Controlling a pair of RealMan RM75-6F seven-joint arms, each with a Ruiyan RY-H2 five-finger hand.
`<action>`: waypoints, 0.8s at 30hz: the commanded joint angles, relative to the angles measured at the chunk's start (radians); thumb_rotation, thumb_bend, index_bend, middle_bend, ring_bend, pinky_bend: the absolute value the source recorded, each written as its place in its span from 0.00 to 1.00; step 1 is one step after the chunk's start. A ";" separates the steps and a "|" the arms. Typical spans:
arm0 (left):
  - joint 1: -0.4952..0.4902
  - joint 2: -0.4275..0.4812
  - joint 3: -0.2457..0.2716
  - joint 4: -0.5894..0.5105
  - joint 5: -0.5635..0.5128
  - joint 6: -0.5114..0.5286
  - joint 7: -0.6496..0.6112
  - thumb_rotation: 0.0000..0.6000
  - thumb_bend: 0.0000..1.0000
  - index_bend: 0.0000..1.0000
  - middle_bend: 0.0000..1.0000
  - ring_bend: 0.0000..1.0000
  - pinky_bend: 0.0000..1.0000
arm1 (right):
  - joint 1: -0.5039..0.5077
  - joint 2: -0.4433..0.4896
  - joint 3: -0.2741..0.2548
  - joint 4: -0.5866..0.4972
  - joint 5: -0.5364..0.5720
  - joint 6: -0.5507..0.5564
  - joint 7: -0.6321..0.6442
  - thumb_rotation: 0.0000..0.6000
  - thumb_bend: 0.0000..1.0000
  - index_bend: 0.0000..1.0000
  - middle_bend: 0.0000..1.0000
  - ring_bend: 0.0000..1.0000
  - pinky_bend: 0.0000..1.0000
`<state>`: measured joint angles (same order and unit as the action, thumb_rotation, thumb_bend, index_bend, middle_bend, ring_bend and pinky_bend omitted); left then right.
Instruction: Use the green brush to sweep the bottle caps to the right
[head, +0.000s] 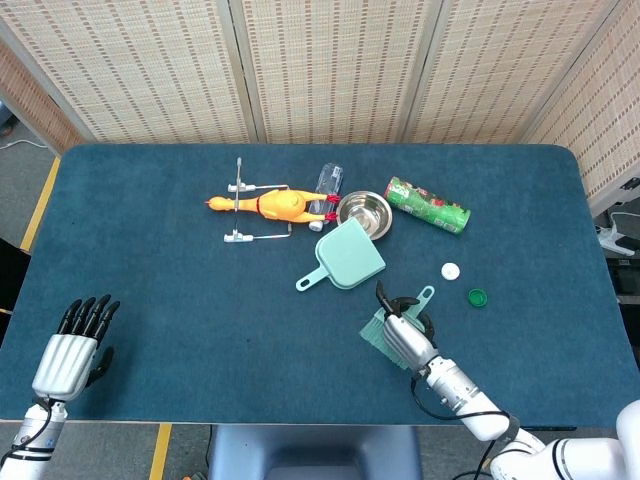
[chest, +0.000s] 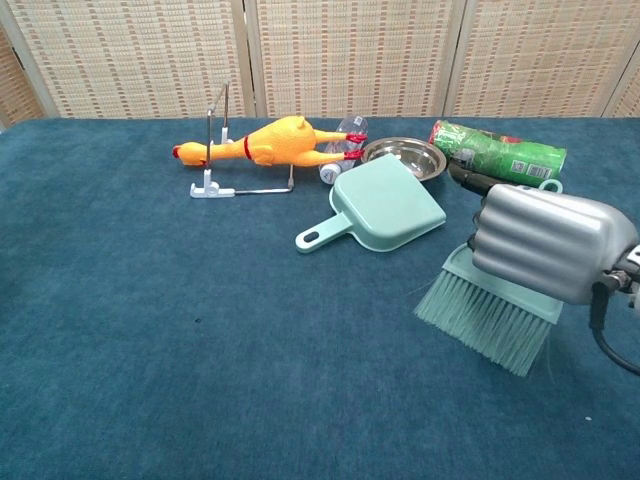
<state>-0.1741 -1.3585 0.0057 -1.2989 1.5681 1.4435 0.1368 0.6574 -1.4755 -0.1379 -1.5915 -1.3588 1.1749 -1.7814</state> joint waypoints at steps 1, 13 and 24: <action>0.001 0.000 0.002 -0.001 0.001 0.001 0.003 1.00 0.48 0.00 0.00 0.00 0.07 | -0.009 0.012 -0.006 0.019 -0.016 0.012 -0.012 1.00 0.40 0.89 0.81 0.54 0.09; -0.011 -0.023 0.002 0.014 -0.010 -0.034 0.032 1.00 0.48 0.00 0.00 0.00 0.08 | -0.065 0.076 -0.001 0.107 0.037 0.013 0.014 1.00 0.40 0.89 0.82 0.54 0.09; -0.016 -0.044 0.005 0.023 -0.021 -0.056 0.061 1.00 0.48 0.00 0.00 0.00 0.08 | -0.079 0.066 0.055 0.303 0.141 -0.018 0.054 1.00 0.40 0.89 0.82 0.54 0.09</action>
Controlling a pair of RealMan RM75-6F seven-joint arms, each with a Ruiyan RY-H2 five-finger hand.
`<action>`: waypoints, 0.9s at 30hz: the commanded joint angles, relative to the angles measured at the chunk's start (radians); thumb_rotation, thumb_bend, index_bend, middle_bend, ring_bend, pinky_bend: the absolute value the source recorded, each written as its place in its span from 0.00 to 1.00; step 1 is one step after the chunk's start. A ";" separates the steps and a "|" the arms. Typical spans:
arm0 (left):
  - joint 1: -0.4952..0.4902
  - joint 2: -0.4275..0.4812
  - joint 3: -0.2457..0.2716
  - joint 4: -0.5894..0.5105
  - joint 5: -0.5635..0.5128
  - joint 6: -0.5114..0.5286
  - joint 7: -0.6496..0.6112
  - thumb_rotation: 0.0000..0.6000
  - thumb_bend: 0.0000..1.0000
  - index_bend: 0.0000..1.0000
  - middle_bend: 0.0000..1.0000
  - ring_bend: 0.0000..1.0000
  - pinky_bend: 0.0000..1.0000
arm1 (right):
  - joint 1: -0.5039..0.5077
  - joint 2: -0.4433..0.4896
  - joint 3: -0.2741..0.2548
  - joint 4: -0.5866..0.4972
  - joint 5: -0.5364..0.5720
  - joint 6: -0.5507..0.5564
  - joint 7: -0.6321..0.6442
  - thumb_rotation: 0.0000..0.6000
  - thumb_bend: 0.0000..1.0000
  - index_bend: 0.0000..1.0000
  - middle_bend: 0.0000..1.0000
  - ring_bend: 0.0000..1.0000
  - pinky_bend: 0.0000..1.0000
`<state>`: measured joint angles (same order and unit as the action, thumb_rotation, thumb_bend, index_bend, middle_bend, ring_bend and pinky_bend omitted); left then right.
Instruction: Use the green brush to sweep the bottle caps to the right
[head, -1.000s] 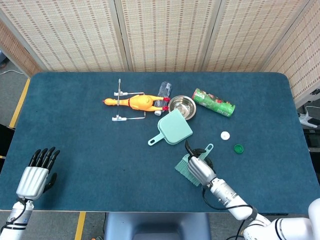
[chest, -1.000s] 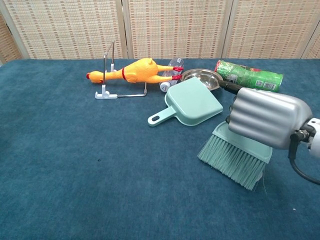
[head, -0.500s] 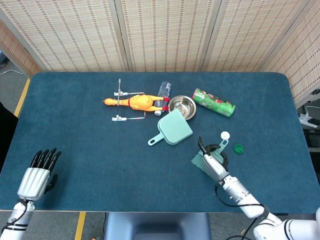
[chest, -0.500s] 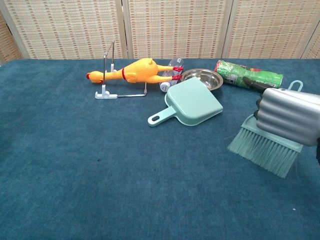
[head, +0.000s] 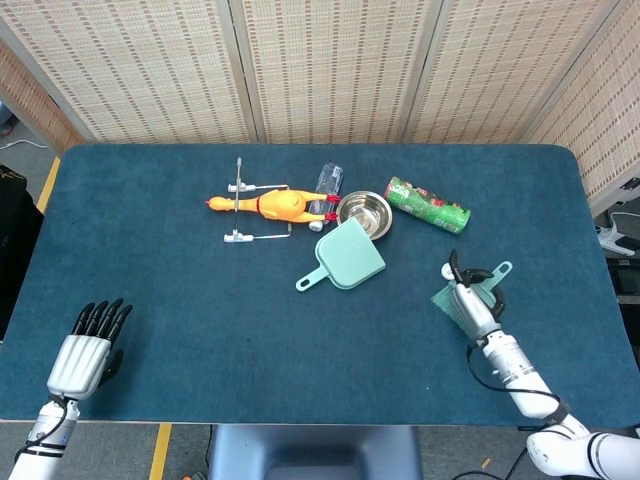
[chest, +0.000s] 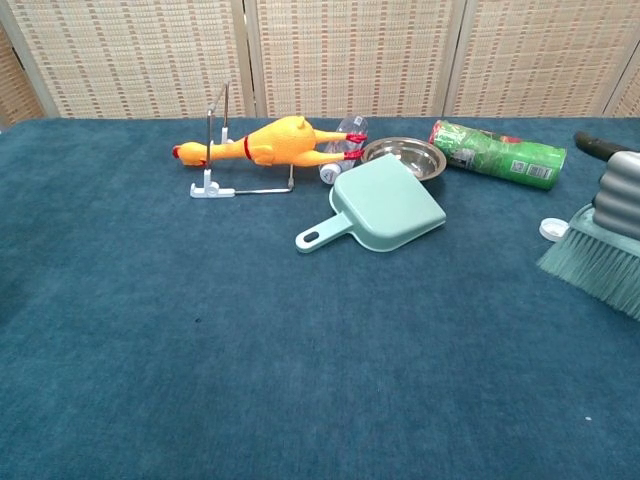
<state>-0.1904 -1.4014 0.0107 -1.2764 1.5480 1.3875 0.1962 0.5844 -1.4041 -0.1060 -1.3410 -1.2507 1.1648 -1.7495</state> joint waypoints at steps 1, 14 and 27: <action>0.000 -0.002 -0.001 0.002 -0.003 -0.002 0.002 1.00 0.48 0.00 0.00 0.00 0.08 | -0.007 -0.007 0.028 0.065 0.039 -0.008 0.028 1.00 0.40 0.89 0.82 0.54 0.09; 0.001 0.008 -0.002 -0.001 0.001 0.011 -0.018 1.00 0.48 0.00 0.00 0.00 0.08 | -0.048 0.063 0.114 -0.072 -0.005 0.082 0.432 1.00 0.40 0.89 0.82 0.54 0.09; 0.004 0.014 0.002 -0.007 0.008 0.018 -0.025 1.00 0.48 0.00 0.00 0.00 0.08 | -0.125 -0.032 0.053 -0.171 -0.108 0.109 0.691 1.00 0.40 0.84 0.81 0.54 0.10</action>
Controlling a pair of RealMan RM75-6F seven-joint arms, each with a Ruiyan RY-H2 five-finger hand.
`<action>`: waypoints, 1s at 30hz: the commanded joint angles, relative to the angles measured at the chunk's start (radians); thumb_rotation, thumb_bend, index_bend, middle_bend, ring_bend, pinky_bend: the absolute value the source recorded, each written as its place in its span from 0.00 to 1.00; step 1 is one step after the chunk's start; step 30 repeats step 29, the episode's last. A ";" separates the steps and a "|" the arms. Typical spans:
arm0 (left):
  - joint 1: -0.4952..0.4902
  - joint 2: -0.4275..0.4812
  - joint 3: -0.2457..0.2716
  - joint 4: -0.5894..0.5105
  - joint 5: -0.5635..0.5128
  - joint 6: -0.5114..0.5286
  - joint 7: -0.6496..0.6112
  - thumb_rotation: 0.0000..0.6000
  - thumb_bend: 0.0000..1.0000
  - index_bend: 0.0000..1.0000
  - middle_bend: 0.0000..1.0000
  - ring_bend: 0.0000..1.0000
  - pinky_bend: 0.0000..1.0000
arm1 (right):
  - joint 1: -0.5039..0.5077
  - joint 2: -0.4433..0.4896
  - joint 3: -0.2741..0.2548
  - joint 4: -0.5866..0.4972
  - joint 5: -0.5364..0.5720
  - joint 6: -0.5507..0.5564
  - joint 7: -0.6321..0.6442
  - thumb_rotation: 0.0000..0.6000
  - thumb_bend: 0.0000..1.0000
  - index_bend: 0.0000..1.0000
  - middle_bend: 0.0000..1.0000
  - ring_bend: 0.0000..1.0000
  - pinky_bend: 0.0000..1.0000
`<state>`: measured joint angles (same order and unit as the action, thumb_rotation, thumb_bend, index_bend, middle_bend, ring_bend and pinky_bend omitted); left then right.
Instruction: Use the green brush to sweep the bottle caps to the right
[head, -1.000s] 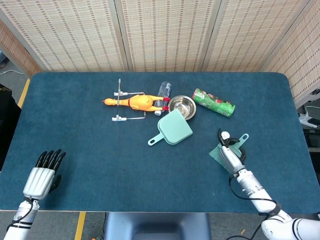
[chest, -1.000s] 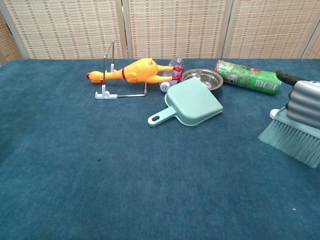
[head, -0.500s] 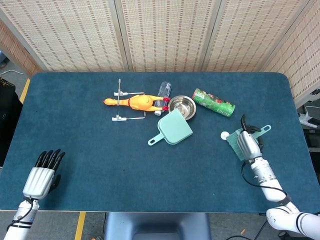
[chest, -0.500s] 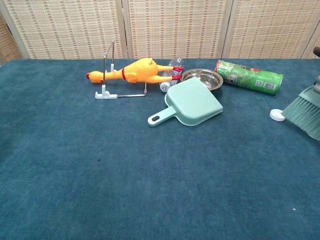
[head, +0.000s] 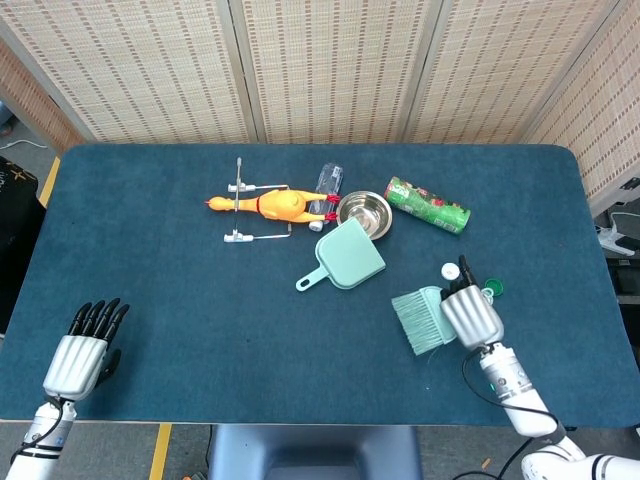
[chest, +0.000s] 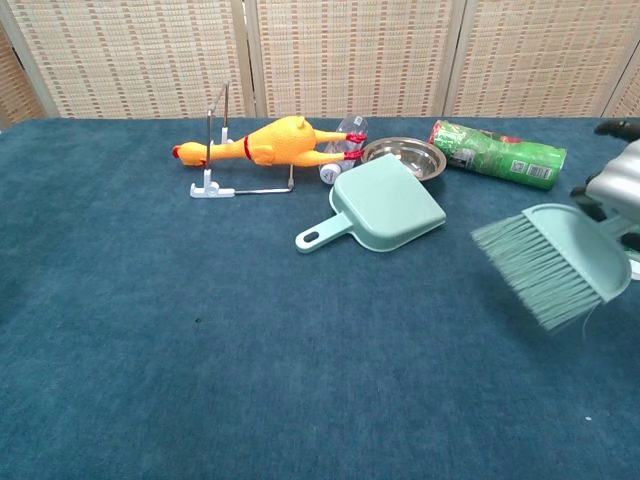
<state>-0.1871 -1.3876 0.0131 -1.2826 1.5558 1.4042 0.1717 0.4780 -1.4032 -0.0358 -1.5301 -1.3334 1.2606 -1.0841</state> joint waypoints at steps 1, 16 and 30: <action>0.001 0.001 0.000 -0.001 0.000 0.001 -0.001 1.00 0.48 0.00 0.00 0.00 0.08 | -0.021 -0.039 -0.020 0.025 -0.028 0.014 0.032 1.00 0.39 0.79 0.79 0.54 0.10; 0.004 0.010 -0.003 -0.001 0.021 0.036 -0.036 1.00 0.48 0.00 0.00 0.00 0.08 | -0.122 -0.016 -0.016 -0.042 0.058 -0.006 0.298 1.00 0.15 0.00 0.00 0.02 0.00; 0.028 -0.032 -0.034 0.122 0.126 0.258 -0.135 1.00 0.45 0.00 0.00 0.00 0.04 | -0.262 0.017 0.046 0.020 -0.039 0.241 0.592 1.00 0.14 0.00 0.00 0.00 0.00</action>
